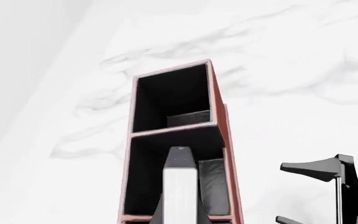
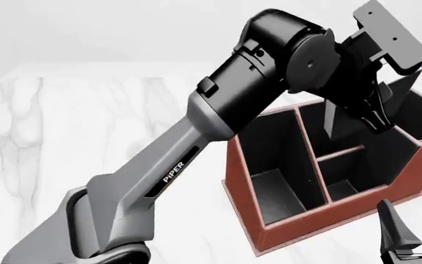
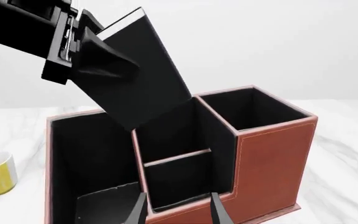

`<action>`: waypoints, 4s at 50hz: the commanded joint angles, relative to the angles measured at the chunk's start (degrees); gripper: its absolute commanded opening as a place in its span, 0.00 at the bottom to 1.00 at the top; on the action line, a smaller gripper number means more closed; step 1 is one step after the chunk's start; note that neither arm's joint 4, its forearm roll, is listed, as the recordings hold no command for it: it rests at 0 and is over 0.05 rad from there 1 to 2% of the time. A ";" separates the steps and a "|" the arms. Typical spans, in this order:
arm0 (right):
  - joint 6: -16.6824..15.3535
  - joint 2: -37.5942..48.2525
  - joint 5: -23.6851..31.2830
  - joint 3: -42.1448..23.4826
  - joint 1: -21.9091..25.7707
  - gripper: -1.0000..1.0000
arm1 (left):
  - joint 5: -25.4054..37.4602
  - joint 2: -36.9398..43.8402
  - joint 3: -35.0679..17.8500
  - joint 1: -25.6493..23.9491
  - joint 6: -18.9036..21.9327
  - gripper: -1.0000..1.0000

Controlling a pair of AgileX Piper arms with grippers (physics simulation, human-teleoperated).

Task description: Pick up the book and place it in the back compartment of the caddy.

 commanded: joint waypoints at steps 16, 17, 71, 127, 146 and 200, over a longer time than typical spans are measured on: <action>-0.07 0.01 -0.06 0.00 0.09 1.00 | -7.07 5.25 7.62 -0.58 -1.19 0.00; -0.06 0.01 -0.06 0.00 0.07 1.00 | -8.44 4.85 10.35 -0.49 -0.77 0.00; 0.47 0.60 -0.31 0.00 0.05 1.00 | -17.64 6.97 16.74 -0.39 -1.69 0.00; 0.74 2.29 -1.82 0.01 -0.14 1.00 | -23.92 2.76 23.07 1.58 -1.33 1.00; 0.54 0.51 -0.09 -0.01 -0.12 1.00 | -31.16 -19.25 41.78 6.77 0.11 1.00; 0.27 1.92 -1.27 0.01 -0.41 1.00 | -79.86 -68.49 120.43 30.68 -10.31 1.00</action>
